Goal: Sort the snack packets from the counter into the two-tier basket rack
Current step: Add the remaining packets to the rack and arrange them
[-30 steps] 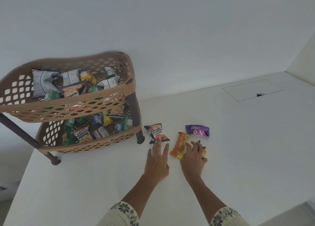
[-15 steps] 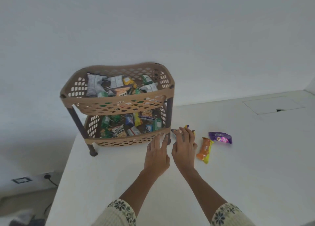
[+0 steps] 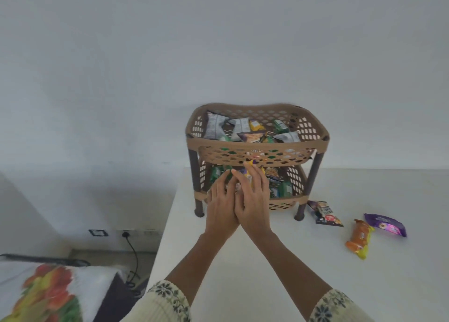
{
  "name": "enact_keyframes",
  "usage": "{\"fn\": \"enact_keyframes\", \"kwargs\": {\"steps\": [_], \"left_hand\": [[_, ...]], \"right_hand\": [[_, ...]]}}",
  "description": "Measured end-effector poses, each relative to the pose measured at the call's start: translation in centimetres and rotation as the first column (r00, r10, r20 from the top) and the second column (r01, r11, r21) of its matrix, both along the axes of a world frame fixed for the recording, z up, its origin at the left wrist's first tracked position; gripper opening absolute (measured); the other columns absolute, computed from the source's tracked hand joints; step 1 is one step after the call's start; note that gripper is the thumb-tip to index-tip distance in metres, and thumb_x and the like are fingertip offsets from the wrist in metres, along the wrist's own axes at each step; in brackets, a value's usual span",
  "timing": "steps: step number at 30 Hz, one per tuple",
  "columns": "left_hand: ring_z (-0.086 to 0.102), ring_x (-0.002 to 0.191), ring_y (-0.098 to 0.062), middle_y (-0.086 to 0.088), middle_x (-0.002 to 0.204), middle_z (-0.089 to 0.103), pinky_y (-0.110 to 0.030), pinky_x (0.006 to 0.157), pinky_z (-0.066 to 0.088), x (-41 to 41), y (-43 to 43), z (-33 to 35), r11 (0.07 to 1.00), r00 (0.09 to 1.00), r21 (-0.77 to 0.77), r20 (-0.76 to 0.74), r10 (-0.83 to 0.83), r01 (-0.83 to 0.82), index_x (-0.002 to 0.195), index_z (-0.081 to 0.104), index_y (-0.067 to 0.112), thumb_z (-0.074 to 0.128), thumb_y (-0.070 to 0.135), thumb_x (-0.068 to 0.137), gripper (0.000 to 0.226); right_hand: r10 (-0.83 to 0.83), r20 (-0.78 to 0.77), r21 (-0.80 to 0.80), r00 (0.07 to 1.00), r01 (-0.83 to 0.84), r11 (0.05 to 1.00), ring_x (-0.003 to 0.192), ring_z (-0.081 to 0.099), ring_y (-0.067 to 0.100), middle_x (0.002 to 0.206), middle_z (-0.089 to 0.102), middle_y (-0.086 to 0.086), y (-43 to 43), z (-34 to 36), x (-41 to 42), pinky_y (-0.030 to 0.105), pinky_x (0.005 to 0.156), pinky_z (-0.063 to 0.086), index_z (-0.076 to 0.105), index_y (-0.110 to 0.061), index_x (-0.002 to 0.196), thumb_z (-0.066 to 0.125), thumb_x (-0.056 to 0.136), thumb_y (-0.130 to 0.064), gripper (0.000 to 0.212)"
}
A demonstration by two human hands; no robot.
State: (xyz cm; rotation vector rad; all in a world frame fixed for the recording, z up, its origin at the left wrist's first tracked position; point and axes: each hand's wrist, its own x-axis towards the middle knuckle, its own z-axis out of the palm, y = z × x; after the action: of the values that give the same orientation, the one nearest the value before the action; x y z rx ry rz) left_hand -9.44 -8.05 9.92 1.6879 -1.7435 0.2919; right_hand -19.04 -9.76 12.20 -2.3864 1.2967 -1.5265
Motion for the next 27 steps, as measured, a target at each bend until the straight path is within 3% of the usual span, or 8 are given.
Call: {"fn": "enact_keyframes", "kwargs": {"steps": [6,10,12,14,16,20,24,27], "left_hand": [[0.039,0.136,-0.026,-0.011,0.148,0.039,-0.040,0.105,0.039,5.0,-1.2,4.2,0.983,0.993,-0.160,-0.090,0.078,-0.092,0.143,0.043,0.011,0.052,0.032,0.092,0.056],[0.032,0.139,-0.030,-0.012,0.151,0.034,-0.047,0.108,0.037,7.6,-2.8,6.4,0.985,0.990,-0.111,-0.067,0.126,-0.132,0.146,0.036,0.011,0.055,0.007,0.080,0.069],[0.028,0.142,-0.031,-0.014,0.154,0.031,-0.048,0.110,0.032,8.4,-3.6,7.0,0.986,0.987,-0.056,-0.023,0.157,-0.158,0.147,0.033,0.011,0.057,0.011,0.079,0.072],[0.024,0.145,-0.030,-0.013,0.156,0.028,-0.050,0.113,0.031,8.9,-4.3,7.1,0.986,0.986,0.000,0.014,0.166,-0.166,0.148,0.032,0.011,0.059,0.015,0.081,0.072],[0.022,0.146,-0.029,-0.011,0.157,0.028,-0.051,0.114,0.030,9.2,-4.6,6.7,0.986,0.986,0.030,0.039,0.162,-0.163,0.149,0.031,0.012,0.060,0.017,0.082,0.074],[0.023,0.147,-0.027,-0.007,0.158,0.028,-0.052,0.115,0.029,9.7,-4.8,5.7,0.988,0.989,0.060,0.058,0.139,-0.142,0.153,0.022,0.015,0.063,0.020,0.079,0.085],[0.029,0.145,-0.027,-0.007,0.157,0.033,-0.054,0.113,0.031,10.1,-4.9,5.6,0.989,0.988,0.038,0.064,0.142,-0.144,0.153,0.025,0.016,0.069,0.021,0.076,0.089],[0.028,0.146,-0.028,-0.006,0.158,0.029,-0.054,0.113,0.031,10.4,-4.8,5.2,0.991,0.988,0.036,0.088,0.127,-0.130,0.154,0.022,0.018,0.070,0.021,0.076,0.092]], "right_hand": [[0.127,0.098,-0.116,0.987,-0.115,0.987,0.138,0.035,0.021,0.149,0.040,0.006,-2.3,6.1,4.8,0.032,0.114,0.029,0.053,-0.017,0.133,0.049,0.094,-0.011,0.040],[0.177,0.118,-0.104,0.977,-0.165,0.981,0.128,0.026,-0.011,0.157,0.026,0.006,-5.6,10.2,6.3,0.014,0.094,0.040,0.047,-0.020,0.140,0.050,0.095,-0.007,0.047],[0.195,0.092,-0.046,0.976,-0.192,0.980,0.122,0.036,-0.001,0.160,0.017,0.006,-7.3,11.5,7.1,0.024,0.079,0.052,0.042,-0.023,0.143,0.049,0.093,-0.002,0.055],[0.228,0.042,0.034,0.973,-0.229,0.973,0.127,0.037,0.011,0.162,0.011,0.003,-9.0,12.3,7.9,0.027,0.070,0.053,0.037,-0.026,0.146,0.048,0.091,0.002,0.063],[0.266,0.015,0.156,0.964,-0.265,0.952,0.143,0.025,0.019,0.162,0.009,0.000,-10.8,12.7,8.7,0.024,0.080,0.049,0.032,-0.029,0.148,0.046,0.090,0.003,0.068],[0.315,-0.091,0.390,0.945,-0.257,0.884,0.148,0.015,0.025,0.161,0.015,0.002,-13.4,12.7,10.2,0.040,0.117,0.026,0.030,-0.026,0.149,0.047,0.089,0.005,0.070],[0.310,-0.174,0.514,0.935,-0.182,0.838,0.146,0.020,0.028,0.156,0.028,0.008,-14.7,12.7,11.6,0.043,0.118,0.022,0.038,-0.020,0.146,0.056,0.090,-0.004,0.060],[0.284,-0.134,0.610,0.949,-0.147,0.779,0.134,0.043,0.027,0.145,0.047,0.009,-15.2,12.4,12.1,0.037,0.110,0.033,0.041,-0.016,0.144,0.055,0.096,-0.028,0.051]]}}
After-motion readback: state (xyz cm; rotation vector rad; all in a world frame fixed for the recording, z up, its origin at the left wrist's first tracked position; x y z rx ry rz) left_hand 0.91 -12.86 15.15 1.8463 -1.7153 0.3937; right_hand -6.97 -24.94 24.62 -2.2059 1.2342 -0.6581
